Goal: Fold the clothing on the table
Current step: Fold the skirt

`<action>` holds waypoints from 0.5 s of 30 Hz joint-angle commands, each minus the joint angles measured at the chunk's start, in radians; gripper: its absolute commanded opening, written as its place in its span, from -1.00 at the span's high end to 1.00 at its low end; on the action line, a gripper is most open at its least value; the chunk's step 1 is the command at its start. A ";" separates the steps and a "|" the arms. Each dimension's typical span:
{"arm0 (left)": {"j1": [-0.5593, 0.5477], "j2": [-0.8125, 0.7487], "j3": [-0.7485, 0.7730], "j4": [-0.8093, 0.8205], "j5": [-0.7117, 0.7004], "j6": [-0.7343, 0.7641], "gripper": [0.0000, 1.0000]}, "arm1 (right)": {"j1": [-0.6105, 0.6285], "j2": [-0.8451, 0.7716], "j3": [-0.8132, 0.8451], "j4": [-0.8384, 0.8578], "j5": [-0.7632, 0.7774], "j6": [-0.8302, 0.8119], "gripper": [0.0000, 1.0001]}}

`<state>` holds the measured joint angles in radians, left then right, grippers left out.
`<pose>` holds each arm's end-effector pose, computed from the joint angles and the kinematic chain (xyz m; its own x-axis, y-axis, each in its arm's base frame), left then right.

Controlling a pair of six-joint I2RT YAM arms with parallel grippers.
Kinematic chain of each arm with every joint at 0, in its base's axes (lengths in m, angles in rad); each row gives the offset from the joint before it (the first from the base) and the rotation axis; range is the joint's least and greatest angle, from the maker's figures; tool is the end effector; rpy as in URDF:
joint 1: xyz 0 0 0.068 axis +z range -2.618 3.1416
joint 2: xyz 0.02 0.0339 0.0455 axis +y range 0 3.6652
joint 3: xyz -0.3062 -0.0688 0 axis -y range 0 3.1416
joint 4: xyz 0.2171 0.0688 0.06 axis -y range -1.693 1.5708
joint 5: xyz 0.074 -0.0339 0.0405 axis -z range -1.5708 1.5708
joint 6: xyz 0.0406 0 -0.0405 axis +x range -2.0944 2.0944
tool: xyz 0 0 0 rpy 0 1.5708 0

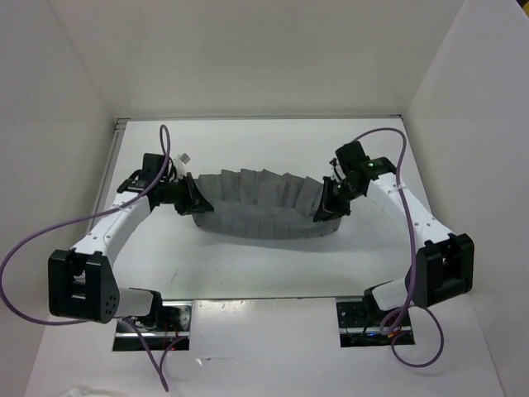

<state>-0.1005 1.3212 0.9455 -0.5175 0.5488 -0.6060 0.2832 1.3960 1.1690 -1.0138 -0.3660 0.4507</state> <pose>0.2331 -0.0448 0.3017 -0.8712 -0.4006 -0.2838 -0.1037 0.7152 -0.6911 0.2149 0.0777 0.3188 -0.9798 0.1385 -0.1442 0.0606 0.8930 0.4459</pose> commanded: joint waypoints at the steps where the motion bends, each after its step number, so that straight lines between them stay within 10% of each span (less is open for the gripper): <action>1: 0.012 0.010 0.104 -0.009 -0.049 0.008 1.00 | -0.015 0.021 0.165 -0.060 0.123 0.023 1.00; 15: 0.021 0.459 0.435 0.175 -0.144 0.058 1.00 | -0.101 0.282 0.305 0.244 0.202 0.025 1.00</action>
<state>-0.0978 1.7348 1.3228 -0.3805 0.4808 -0.6006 0.2047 1.6360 1.4437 -0.8551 -0.2165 0.4828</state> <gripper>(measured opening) 0.020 0.103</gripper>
